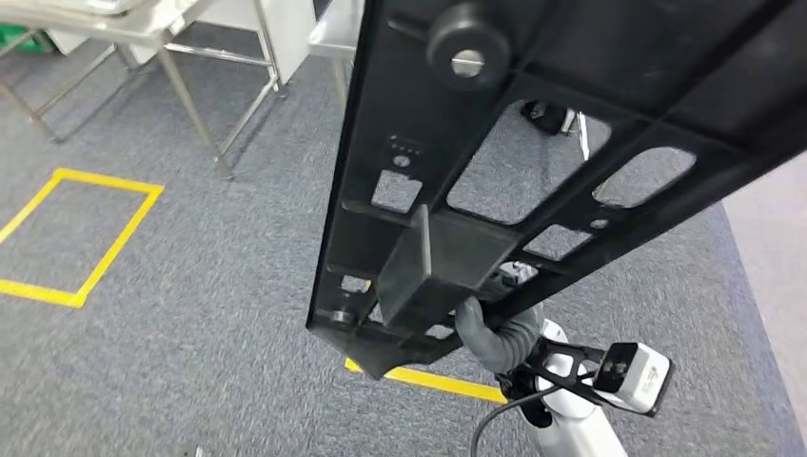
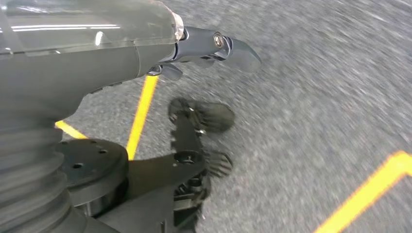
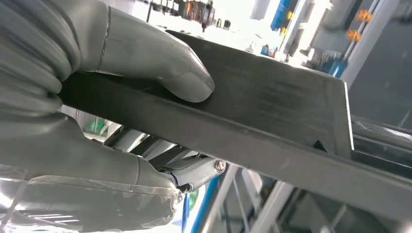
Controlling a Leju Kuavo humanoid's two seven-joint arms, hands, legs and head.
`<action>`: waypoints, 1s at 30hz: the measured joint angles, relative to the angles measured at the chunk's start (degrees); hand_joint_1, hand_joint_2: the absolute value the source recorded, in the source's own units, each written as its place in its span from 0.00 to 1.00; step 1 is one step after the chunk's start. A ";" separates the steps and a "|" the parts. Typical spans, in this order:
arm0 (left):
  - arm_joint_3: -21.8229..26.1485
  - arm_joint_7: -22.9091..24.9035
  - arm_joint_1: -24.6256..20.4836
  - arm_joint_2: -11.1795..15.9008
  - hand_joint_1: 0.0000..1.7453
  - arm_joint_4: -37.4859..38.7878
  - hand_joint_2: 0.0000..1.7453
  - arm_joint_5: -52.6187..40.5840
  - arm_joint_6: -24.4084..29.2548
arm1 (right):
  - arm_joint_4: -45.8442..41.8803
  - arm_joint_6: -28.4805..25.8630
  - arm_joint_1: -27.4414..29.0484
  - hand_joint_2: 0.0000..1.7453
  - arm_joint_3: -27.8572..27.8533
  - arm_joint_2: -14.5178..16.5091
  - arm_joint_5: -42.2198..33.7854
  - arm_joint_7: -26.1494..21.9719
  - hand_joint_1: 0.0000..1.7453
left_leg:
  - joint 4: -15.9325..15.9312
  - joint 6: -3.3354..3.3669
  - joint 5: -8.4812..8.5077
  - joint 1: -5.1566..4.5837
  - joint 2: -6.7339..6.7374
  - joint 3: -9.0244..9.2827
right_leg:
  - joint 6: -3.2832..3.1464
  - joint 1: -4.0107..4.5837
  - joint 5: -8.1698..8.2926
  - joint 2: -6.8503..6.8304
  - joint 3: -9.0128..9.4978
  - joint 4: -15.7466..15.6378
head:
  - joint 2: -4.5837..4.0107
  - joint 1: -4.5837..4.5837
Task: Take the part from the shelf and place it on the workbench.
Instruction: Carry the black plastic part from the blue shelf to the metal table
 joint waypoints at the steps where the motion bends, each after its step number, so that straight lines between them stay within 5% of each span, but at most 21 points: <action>1: 0.01 -0.07 0.09 -0.01 0.00 0.01 1.00 0.00 -0.12 | 0.05 -0.02 -0.11 1.00 0.00 0.01 -0.10 0.01 1.00 | 3.88 -0.16 -1.85 0.05 -1.53 -1.81 | -0.16 -0.02 0.00 0.66 0.05 -0.05 | 0.00 0.00; 3: 0.04 -0.09 0.39 -0.01 0.00 0.02 1.00 0.00 -0.28 | 0.28 -0.02 -0.14 1.00 0.00 0.02 -0.22 0.09 1.00 | 10.71 -0.49 -4.05 0.11 -2.67 -5.41 | -0.27 -0.02 -0.06 2.25 0.06 0.08 | 0.00 -0.01; 4: 0.07 -0.10 0.49 -0.01 0.00 0.02 1.00 0.01 -0.29 | 0.40 -0.02 -0.12 1.00 0.00 0.02 -0.25 0.15 1.00 | 11.46 -0.60 -3.50 0.15 -2.77 -6.09 | -0.22 -0.05 -0.13 3.13 0.07 0.22 | 0.00 -0.01; 6: 0.14 -0.10 0.52 0.01 0.00 0.02 1.00 0.02 -0.28 | 0.55 -0.04 -0.11 1.00 0.00 0.05 -0.27 0.30 1.00 | 6.40 -0.69 0.58 0.35 -3.30 -4.37 | 0.09 -0.19 -0.45 4.83 0.11 0.73 | 0.00 -0.01; 8: 0.20 -0.11 0.52 0.04 0.00 0.03 1.00 0.07 -0.27 | 0.59 -0.14 -0.18 1.00 0.00 0.13 -0.32 0.44 1.00 | -0.78 -0.54 3.76 0.77 -5.75 -1.38 | 0.62 -0.26 -0.94 6.28 -0.16 1.56 | 0.00 0.00; 10: 0.24 -0.11 0.52 0.05 0.00 0.04 1.00 0.15 -0.28 | 0.65 -0.26 -0.24 1.00 0.00 0.16 -0.36 0.56 1.00 | -3.43 -0.02 4.07 0.90 -7.39 -0.25 | 1.29 -0.32 -1.05 7.48 -0.73 2.04 | 0.00 0.01; 12: 0.26 -0.11 0.41 0.00 0.00 0.04 1.00 0.22 -0.28 | 0.67 -0.29 -0.23 1.00 0.00 0.15 -0.37 0.63 1.00 | -3.71 0.74 4.21 0.83 -6.43 -0.17 | 2.00 -0.47 -0.88 8.39 -1.11 1.97 | 0.00 0.00; 14: 0.31 -0.15 0.29 -0.05 0.00 0.04 1.00 0.23 -0.28 | 0.67 -0.30 -0.34 1.00 0.00 0.15 -0.37 0.68 1.00 | -4.19 1.56 4.45 0.92 -5.12 0.09 | 2.57 -0.35 -1.88 6.14 -1.96 3.57 | -0.01 0.01; 16: 0.43 -0.21 0.35 -0.01 0.00 0.04 1.00 0.24 -0.37 | 0.67 -0.34 -0.57 1.00 0.01 0.16 -0.36 0.86 1.00 | -4.48 2.12 4.45 0.84 -3.84 0.28 | 2.96 -0.31 -4.97 2.36 -5.01 9.69 | 0.00 0.02; 18: 0.64 -0.23 0.55 0.04 0.00 0.04 1.00 0.28 -0.68 | 0.72 -0.61 -0.59 1.00 0.02 0.16 -0.08 1.21 1.00 | -4.46 2.28 4.31 0.68 -2.70 0.30 | 3.26 -0.60 -7.65 1.01 -8.84 17.03 | 0.00 0.01; 19: 0.76 -0.20 0.58 0.05 0.00 0.04 1.00 0.31 -0.91 | 0.76 -0.82 -0.54 1.00 0.02 0.15 0.22 1.43 1.00 | -4.45 2.27 4.23 0.65 -2.22 0.34 | 3.33 -0.71 -7.62 0.87 -9.65 18.48 | 0.00 0.01; 20: 0.84 -0.16 0.54 0.05 0.00 0.04 1.00 0.33 -1.13 | 0.79 -1.03 -0.51 1.00 0.02 0.15 0.50 1.59 1.00 | -4.44 2.21 4.15 0.65 -1.87 0.42 | 3.33 -0.78 -6.50 0.80 -9.24 17.56 | -0.01 0.01; 22: 0.95 -0.13 0.39 0.05 0.00 0.04 1.00 0.34 -1.50 | 0.83 -1.32 -0.51 1.00 0.02 0.15 0.85 1.80 1.00 | -4.46 1.96 3.92 0.64 -1.49 0.76 | 2.93 -0.70 -2.55 0.42 -5.30 9.81 | -0.01 0.01; 24: 1.04 -0.31 0.29 0.05 0.00 0.04 1.00 0.27 -1.79 | 0.82 -1.44 -0.50 1.00 0.02 0.16 1.01 1.75 1.00 | -4.46 1.49 3.63 0.48 -1.36 0.99 | 2.34 -0.27 -0.51 -0.16 -1.76 2.98 | 0.00 0.01; 28: 1.12 -0.79 0.25 0.10 0.00 0.02 1.00 0.11 -2.11 | 0.73 -1.50 -0.15 1.00 0.02 0.16 1.47 1.54 1.00 | -4.59 0.21 3.14 0.47 -1.17 1.44 | 1.24 -0.02 -0.77 0.08 -0.66 1.15 | 0.00 0.01; 30: 1.13 -1.00 0.19 0.14 0.00 0.01 1.00 0.00 -2.15 | 0.57 -1.50 -0.03 1.00 0.02 0.24 1.46 1.39 1.00 | -1.53 -0.18 1.45 0.51 -1.77 0.30 | 0.57 -0.32 -0.80 0.32 0.20 0.47 | 0.00 0.01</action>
